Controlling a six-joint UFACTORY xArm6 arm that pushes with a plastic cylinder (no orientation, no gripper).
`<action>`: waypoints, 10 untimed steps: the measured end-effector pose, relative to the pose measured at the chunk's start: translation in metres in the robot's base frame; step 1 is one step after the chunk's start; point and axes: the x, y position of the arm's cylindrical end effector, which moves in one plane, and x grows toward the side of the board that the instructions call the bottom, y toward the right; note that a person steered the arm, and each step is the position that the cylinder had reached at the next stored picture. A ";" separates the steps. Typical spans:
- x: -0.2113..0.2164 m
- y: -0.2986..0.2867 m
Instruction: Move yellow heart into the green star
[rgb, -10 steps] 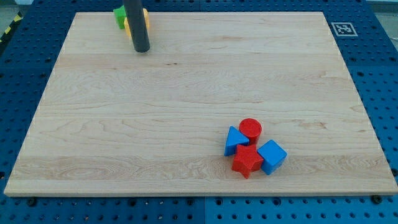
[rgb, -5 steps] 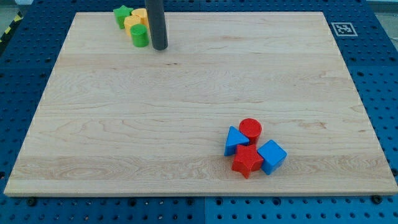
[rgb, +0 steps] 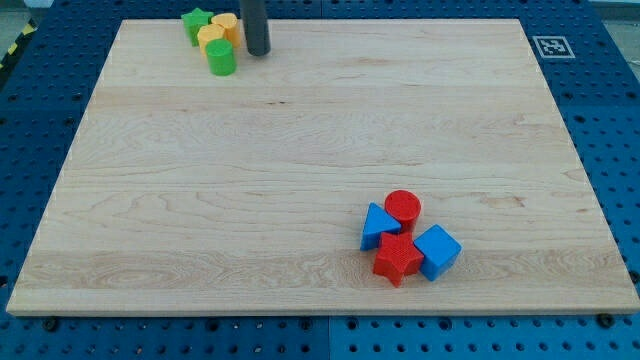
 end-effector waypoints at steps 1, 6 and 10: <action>0.002 0.025; -0.067 0.000; -0.055 -0.069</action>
